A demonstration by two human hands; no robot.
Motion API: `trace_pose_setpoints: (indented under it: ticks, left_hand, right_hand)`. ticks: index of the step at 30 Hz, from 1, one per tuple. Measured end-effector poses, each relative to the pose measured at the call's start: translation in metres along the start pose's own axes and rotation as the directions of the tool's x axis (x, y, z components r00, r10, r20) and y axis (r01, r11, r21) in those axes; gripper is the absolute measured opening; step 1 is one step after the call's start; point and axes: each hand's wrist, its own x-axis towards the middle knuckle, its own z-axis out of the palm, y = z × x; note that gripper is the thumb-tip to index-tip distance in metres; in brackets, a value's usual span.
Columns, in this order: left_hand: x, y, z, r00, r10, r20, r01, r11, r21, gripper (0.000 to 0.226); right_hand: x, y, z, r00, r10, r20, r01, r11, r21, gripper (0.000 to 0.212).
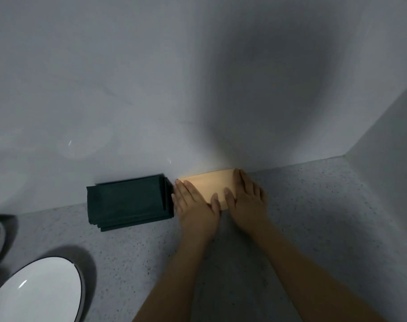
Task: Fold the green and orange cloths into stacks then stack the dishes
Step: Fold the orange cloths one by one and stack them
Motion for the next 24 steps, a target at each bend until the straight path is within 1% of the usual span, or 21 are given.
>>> trace_pose_setpoints:
  ticks: [2,3,5,6,7,9,10,13,16,17,20,22,24]
  left_hand:
    - [-0.003,0.0,-0.007,0.998,-0.025,0.055,0.022,0.999,0.048,0.095]
    - [0.002,0.0,-0.006,0.996,-0.039,0.077,0.032,0.995,0.099,0.092]
    - [0.004,0.005,-0.013,0.992,-0.045,0.117,0.019,0.977,0.213,0.082]
    - [0.001,0.007,-0.023,0.995,-0.015,0.097,-0.006,0.976,0.219,0.08]
    - [-0.001,0.008,-0.029,0.998,0.025,0.052,-0.036,0.978,0.207,0.081]
    - [-0.008,0.011,-0.039,0.996,0.087,-0.025,-0.083,0.988,0.13,0.09]
    - [-0.011,0.013,-0.045,0.995,0.102,-0.011,-0.101,0.99,0.103,0.091]
    - [-0.019,0.018,-0.063,0.993,0.099,0.063,-0.102,0.993,0.059,0.083]
    - [-0.025,0.023,-0.076,0.993,0.115,0.024,-0.115,0.993,-0.009,0.09]
    - [-0.029,0.025,-0.081,0.993,0.119,-0.002,-0.119,0.992,-0.028,0.085]
    - [-0.04,0.027,-0.094,0.991,0.129,-0.044,-0.133,0.987,-0.092,0.06]
    - [-0.048,0.026,-0.099,0.989,0.133,-0.072,-0.143,0.977,-0.156,0.054]
    - [-0.06,0.022,-0.108,0.99,0.114,-0.081,-0.129,0.966,-0.222,0.05]
  right_hand:
    - [-0.001,0.002,-0.006,0.998,0.005,0.062,-0.005,1.0,0.013,0.07]
    - [0.004,0.004,-0.006,0.997,0.007,0.075,-0.009,0.999,0.036,0.067]
    - [0.009,0.006,-0.013,0.999,0.002,0.055,-0.006,0.998,0.062,0.065]
    - [0.006,0.003,-0.022,1.0,-0.008,0.024,0.007,0.998,0.063,0.063]
    - [0.004,0.001,-0.028,1.0,-0.013,-0.01,0.014,0.998,0.065,0.061]
    - [0.003,-0.004,-0.039,0.998,-0.016,-0.061,0.02,0.998,0.057,0.059]
    - [0.001,-0.006,-0.043,0.998,-0.019,-0.065,0.023,0.998,0.054,0.059]
    - [-0.007,-0.014,-0.056,0.998,-0.029,-0.054,0.032,0.998,0.059,0.058]
    - [-0.015,-0.021,-0.067,0.995,-0.053,-0.089,0.057,0.997,0.05,0.056]
    - [-0.021,-0.023,-0.073,0.993,-0.059,-0.099,0.063,0.997,0.044,0.055]
    - [-0.038,-0.029,-0.08,0.988,-0.098,-0.123,0.105,0.993,0.054,0.056]
    - [-0.048,-0.033,-0.078,0.982,-0.115,-0.15,0.133,0.985,0.109,0.067]
    - [-0.059,-0.04,-0.076,0.978,-0.133,-0.162,0.157,0.977,0.144,0.072]
